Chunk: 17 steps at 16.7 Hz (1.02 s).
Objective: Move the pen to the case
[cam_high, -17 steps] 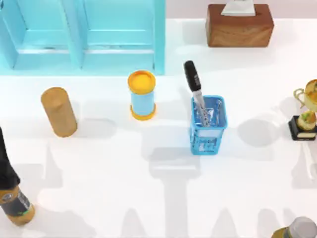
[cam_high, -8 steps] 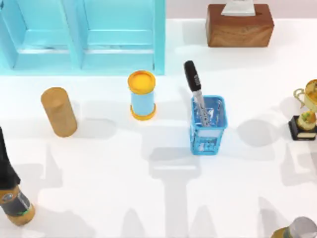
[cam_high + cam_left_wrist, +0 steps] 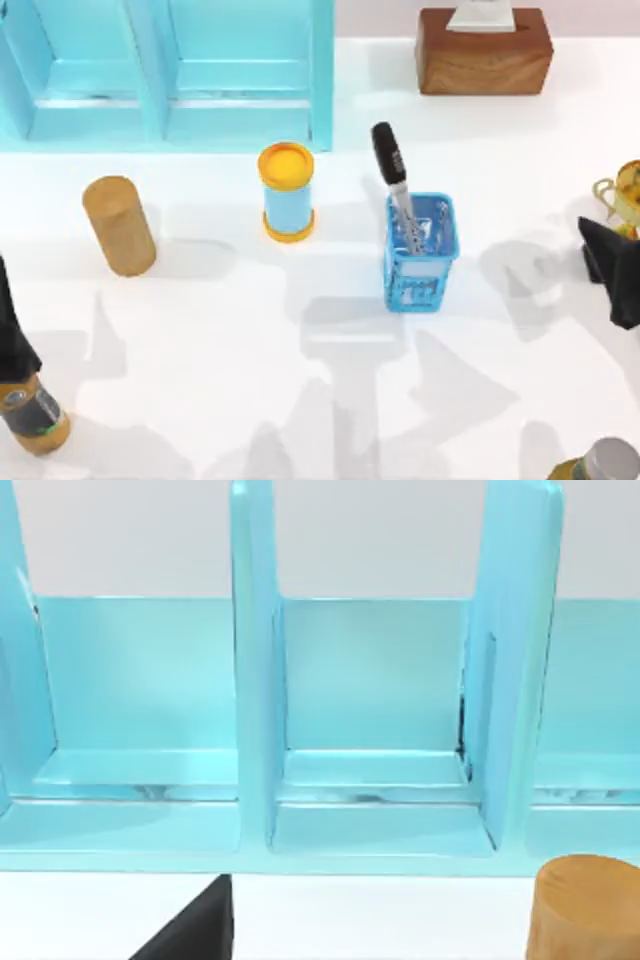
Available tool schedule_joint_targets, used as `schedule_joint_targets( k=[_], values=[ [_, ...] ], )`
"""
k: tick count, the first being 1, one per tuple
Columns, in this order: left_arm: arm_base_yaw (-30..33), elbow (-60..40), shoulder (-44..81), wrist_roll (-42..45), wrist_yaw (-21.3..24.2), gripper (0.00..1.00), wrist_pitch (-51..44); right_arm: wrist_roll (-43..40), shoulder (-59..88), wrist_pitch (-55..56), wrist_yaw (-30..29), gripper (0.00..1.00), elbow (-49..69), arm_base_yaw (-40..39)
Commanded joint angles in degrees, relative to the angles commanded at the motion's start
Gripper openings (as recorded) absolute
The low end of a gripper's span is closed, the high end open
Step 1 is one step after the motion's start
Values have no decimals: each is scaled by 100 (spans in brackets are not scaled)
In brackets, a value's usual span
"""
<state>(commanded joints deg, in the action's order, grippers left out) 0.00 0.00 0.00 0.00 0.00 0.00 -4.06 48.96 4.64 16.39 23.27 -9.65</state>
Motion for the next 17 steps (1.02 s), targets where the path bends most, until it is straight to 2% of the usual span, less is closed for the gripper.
schedule_joint_targets(
  k=[9, 13, 17],
  values=[
    [0, 0, 0, 0, 0, 100, 0, -316, 3218, 307, 1080, 100, 1535, -656],
    [0, 0, 0, 0, 0, 100, 0, -386, 3864, 366, 1293, 100, 1835, -785],
    [0, 0, 0, 0, 0, 100, 0, -392, 3914, 370, 1310, 100, 1858, -795]
  ],
)
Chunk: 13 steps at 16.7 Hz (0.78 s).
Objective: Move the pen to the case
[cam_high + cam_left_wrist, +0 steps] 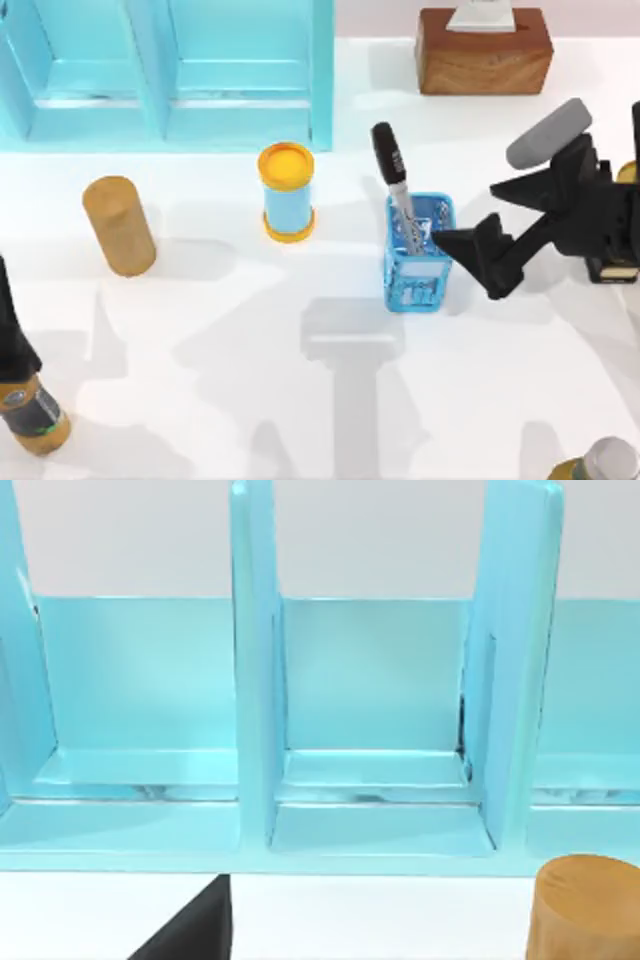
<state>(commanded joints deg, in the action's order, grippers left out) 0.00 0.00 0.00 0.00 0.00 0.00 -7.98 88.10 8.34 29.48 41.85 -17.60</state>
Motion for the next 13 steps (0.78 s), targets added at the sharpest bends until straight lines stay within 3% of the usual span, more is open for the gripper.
schedule_joint_targets(
  k=[5, 13],
  values=[
    [0, 0, 0, 0, 0, 100, 0, 72, 211, 159, -76, 100, 117, -83],
    [0, 0, 0, 0, 0, 100, 0, 520, 2161, 1319, -631, 100, 1055, -749]
  ],
)
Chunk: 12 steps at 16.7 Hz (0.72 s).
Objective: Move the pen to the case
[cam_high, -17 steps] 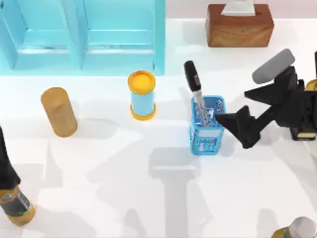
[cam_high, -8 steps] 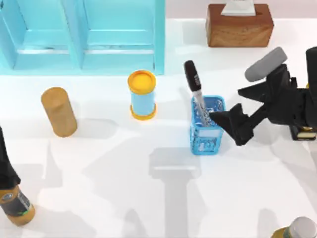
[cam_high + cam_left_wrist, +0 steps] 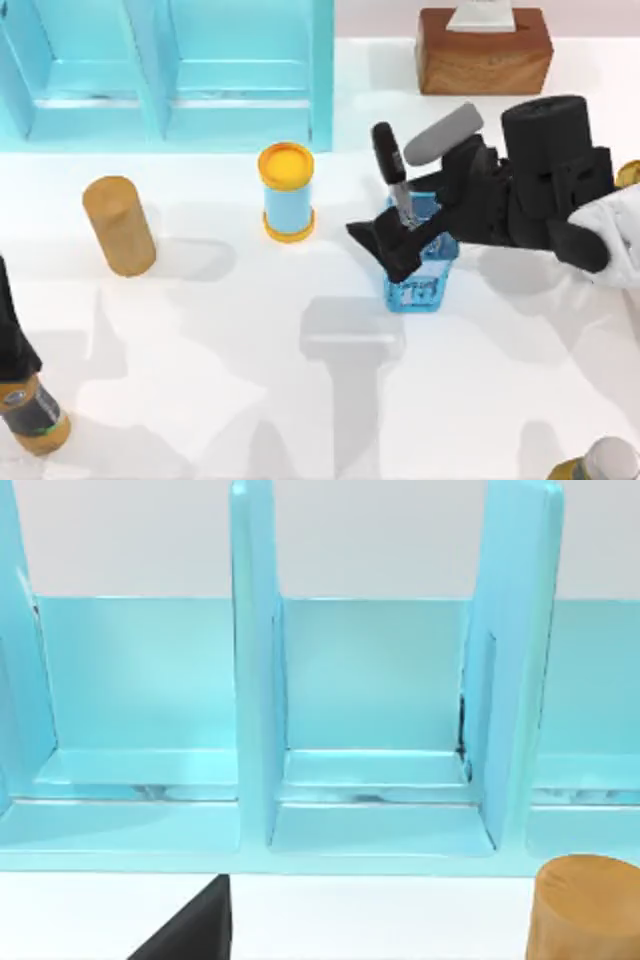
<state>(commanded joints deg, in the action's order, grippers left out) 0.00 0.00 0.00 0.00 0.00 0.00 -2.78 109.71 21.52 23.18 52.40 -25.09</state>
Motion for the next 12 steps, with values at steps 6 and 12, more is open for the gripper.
schedule_joint_targets(
  k=[6, 12],
  values=[
    [0, 0, 0, 0, 0, 100, 0, 27, 77, 58, -33, 92, 44, -40],
    [0, 0, 0, 0, 0, 100, 0, 27, 77, 58, -33, 47, 44, -40]
  ],
)
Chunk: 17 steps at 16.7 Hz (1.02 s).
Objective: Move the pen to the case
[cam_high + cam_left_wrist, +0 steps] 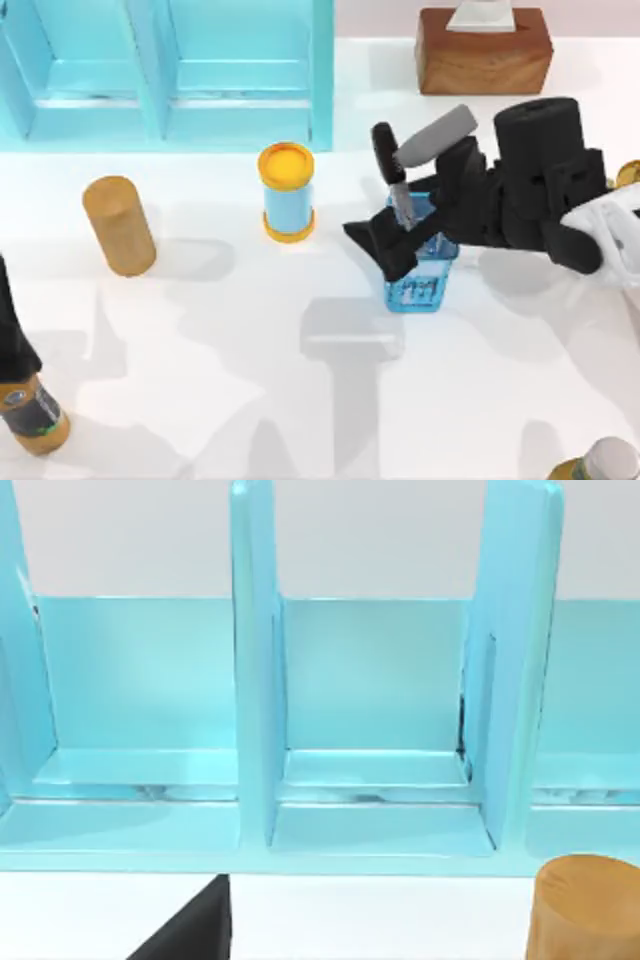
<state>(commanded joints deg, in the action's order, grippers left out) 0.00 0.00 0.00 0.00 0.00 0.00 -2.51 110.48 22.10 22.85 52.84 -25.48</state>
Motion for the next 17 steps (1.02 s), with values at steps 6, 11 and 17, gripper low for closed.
schedule_joint_targets(
  k=[6, 11, 17],
  values=[
    [0, 0, 0, 0, 0, 100, 0, 0, 0, 0, 0, 2, 0, 0],
    [0, 0, 0, 0, 0, 100, 0, 0, 0, 0, 0, 0, 0, 0],
    [0, 0, 0, 0, 0, 100, 0, -23, -50, -84, 71, 0, 53, 34]
  ],
)
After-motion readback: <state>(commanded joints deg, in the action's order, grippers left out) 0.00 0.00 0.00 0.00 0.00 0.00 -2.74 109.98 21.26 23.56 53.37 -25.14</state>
